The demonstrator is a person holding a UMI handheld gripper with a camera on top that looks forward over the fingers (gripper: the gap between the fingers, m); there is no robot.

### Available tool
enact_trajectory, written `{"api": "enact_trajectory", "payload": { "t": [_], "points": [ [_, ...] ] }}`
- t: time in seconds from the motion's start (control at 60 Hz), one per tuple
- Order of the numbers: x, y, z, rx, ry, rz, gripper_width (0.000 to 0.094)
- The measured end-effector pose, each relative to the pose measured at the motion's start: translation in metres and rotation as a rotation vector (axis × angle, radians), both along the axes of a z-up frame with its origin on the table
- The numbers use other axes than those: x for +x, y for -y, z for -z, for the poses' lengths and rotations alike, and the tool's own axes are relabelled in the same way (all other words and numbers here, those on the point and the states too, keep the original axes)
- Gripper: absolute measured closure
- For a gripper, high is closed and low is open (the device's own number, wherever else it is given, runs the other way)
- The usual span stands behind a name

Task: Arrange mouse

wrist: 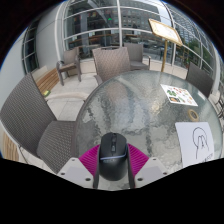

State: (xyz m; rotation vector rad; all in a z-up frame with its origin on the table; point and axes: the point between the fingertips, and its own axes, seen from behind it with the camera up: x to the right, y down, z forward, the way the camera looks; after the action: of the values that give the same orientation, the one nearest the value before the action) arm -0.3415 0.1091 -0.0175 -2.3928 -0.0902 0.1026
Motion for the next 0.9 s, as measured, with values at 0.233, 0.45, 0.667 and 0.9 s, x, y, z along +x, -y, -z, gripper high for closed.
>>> {"api": "enact_trajectory", "payload": {
  "t": [0.233, 0.45, 0.667, 0.9],
  "points": [
    [0.000, 0.003, -0.001, -0.025, 0.023, -0.056, 0.0628],
    [0.042, -0.029, -0.154, 0.155, 0.039, -0.088, 0.0624],
    [0.181, -0.042, -0.316, 0.399, 0.058, 0.008, 0.0628],
    [0.317, -0.024, -0.214, 0.274, 0.107, 0.083, 0.0629]
  ]
}}
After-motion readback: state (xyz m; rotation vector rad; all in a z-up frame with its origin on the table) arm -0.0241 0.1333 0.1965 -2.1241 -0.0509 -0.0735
